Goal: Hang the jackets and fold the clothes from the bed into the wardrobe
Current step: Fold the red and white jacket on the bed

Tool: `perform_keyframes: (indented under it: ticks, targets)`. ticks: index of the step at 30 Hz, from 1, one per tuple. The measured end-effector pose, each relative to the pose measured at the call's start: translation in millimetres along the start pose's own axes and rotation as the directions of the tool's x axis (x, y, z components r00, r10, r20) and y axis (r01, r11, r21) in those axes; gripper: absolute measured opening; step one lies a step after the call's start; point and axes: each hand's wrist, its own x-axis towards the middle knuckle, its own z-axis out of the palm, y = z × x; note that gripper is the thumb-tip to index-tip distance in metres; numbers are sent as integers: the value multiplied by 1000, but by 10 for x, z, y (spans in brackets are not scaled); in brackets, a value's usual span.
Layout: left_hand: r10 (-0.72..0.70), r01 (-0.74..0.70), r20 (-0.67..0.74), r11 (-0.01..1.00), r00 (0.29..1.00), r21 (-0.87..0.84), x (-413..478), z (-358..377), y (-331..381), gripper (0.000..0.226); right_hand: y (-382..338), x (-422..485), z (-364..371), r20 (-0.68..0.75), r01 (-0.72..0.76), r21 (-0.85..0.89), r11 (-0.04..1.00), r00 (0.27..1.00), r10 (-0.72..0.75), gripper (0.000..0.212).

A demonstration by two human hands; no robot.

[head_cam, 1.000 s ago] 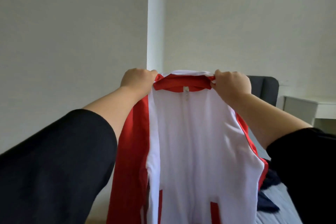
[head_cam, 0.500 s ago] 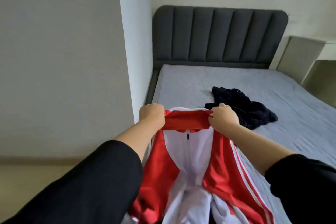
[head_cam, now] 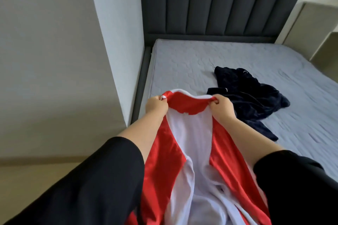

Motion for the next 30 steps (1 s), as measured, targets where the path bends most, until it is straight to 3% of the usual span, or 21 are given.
perform_keyframes:
  ticks: [4,6,8,11,14,17,21,26,30]
  targets:
    - [143,-130,84,982,986,-139,323,111,320,32,-199,542,28,-89,81,30,996,993,-78,40]
    - [139,-116,154,982,978,-151,373,227,342,61,-210,645,101,3,25,17,1000,1000,-25,71]
    - [97,-86,215,995,972,-59,319,367,168,83,-105,553,256,93,-27,-87,996,995,35,86]
    - [95,-171,407,973,909,155,57,599,-440,83,291,88,609,219,-54,-179,982,971,93,82]
    - [22,-328,561,830,827,451,-243,777,-1132,76,678,-530,1003,419,-93,-278,956,884,208,85]
    - [-49,-379,542,661,839,647,-510,816,-1677,78,857,-1071,1365,422,-169,-369,914,846,327,74]
    - [109,-376,414,662,904,648,-666,671,-2175,65,925,-1633,1760,437,-244,-416,876,791,428,81]
    - [265,-518,455,572,850,636,-669,490,-2445,57,1008,-1683,1933,471,-215,-503,837,743,475,81]
    - [264,-402,307,492,914,772,-727,313,-2459,44,991,-1608,1997,476,-196,-573,796,711,517,79]
